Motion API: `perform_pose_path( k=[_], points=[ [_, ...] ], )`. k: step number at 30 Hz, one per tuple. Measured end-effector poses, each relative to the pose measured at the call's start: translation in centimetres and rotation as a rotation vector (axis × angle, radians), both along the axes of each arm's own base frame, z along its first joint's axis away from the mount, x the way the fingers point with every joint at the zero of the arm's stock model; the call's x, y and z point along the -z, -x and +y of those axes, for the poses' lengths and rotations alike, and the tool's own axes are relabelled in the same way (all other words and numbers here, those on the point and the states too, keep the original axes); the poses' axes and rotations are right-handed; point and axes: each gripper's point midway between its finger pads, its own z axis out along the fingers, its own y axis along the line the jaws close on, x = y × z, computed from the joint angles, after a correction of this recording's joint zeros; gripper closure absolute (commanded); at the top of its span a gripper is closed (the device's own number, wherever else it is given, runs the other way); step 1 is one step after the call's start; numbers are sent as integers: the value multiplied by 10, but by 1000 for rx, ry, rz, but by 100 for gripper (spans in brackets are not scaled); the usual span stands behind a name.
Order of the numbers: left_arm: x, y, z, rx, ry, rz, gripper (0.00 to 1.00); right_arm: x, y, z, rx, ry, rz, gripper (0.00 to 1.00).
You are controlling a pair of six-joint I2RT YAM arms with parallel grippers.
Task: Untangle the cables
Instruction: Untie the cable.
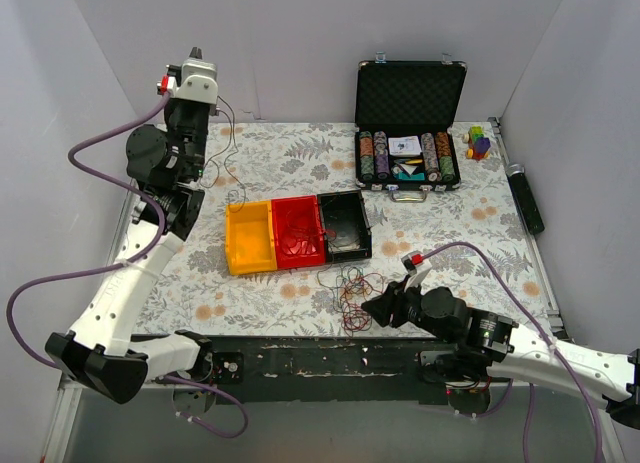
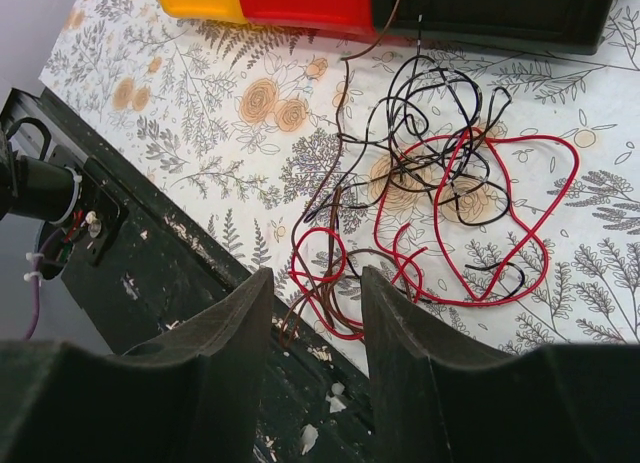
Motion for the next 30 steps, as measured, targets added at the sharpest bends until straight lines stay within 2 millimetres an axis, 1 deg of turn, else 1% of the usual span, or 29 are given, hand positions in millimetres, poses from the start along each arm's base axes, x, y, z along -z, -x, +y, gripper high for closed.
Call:
perform_pose_path(
  k=[7,14,19,23,26,28,30],
  points=[
    [1,0,-2,35,45,-6,100,-3,-1,-1,8,-10,-7,52],
    [24,-7,-6,48,40,35,100,-2,-1,-2,11,5,-3,52],
    [35,-10,-6,47,32,48,100,-7,-3,-1,17,-5,-10,52],
    [41,-12,-5,43,28,59,100,-7,-4,-2,21,-2,-11,52],
    [40,-12,-6,53,35,56,100,-4,-4,-4,24,8,-8,52],
    [35,-11,-8,69,45,52,100,-3,-3,-5,26,13,-7,52],
    [23,-8,-10,92,58,40,100,-3,-4,-5,28,14,-7,52]
  ],
)
